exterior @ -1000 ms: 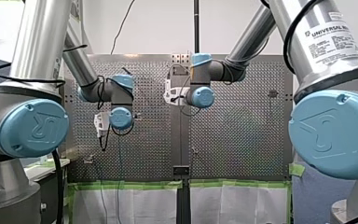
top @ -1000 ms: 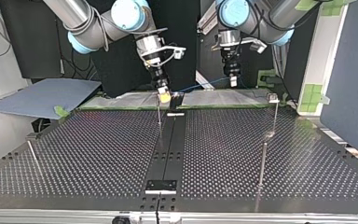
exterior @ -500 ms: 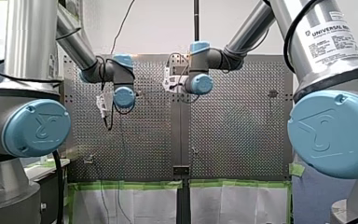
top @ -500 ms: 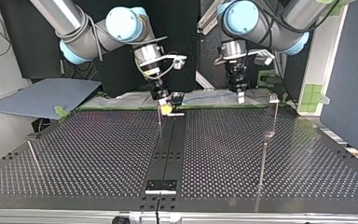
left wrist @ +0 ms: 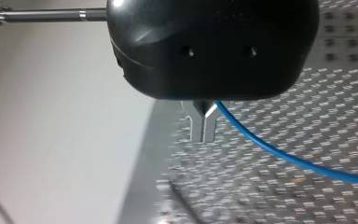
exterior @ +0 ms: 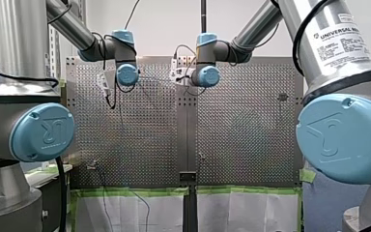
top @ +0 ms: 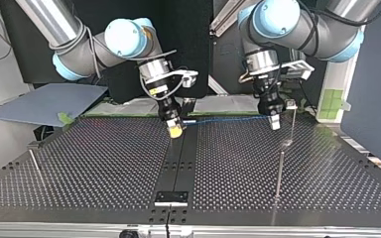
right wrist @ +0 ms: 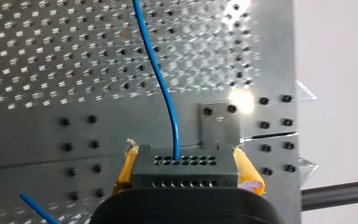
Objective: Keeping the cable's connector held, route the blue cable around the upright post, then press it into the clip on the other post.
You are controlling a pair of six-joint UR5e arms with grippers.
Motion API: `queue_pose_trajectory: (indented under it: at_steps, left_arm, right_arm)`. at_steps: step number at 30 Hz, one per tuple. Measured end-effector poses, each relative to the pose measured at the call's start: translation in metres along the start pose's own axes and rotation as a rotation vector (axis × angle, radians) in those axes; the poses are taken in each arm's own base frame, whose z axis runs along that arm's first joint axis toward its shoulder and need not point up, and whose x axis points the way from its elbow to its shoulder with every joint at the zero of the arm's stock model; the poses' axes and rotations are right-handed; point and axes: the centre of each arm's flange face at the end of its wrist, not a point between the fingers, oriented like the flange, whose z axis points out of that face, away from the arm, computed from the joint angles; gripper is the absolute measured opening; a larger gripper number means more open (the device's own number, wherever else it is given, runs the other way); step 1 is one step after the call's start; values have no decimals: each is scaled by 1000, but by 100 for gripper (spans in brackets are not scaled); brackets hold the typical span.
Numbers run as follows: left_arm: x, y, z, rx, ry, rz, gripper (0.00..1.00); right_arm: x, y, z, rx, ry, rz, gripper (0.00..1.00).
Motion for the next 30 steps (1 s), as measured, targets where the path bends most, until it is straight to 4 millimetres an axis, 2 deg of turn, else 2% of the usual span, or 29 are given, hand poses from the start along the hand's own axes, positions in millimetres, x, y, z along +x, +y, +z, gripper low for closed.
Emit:
queue_pose_trajectory:
  at_steps: [8, 14, 20, 30]
  left_arm:
    - [-63, -7, 12, 20, -68, -21, 0]
    - [-102, -8, 18, 26, -108, -24, 0]
    - [-109, -5, 37, 17, -94, -1, 0]
    - [-109, 8, 81, 11, -45, 48, 0]
  right_arm:
    - [35, -6, 17, 26, 39, 8, 0]
    - [60, -13, 29, 51, 77, 12, 0]
    - [76, -17, 40, 64, 101, 19, 0]
    - [84, -18, 60, 69, 118, 19, 0]
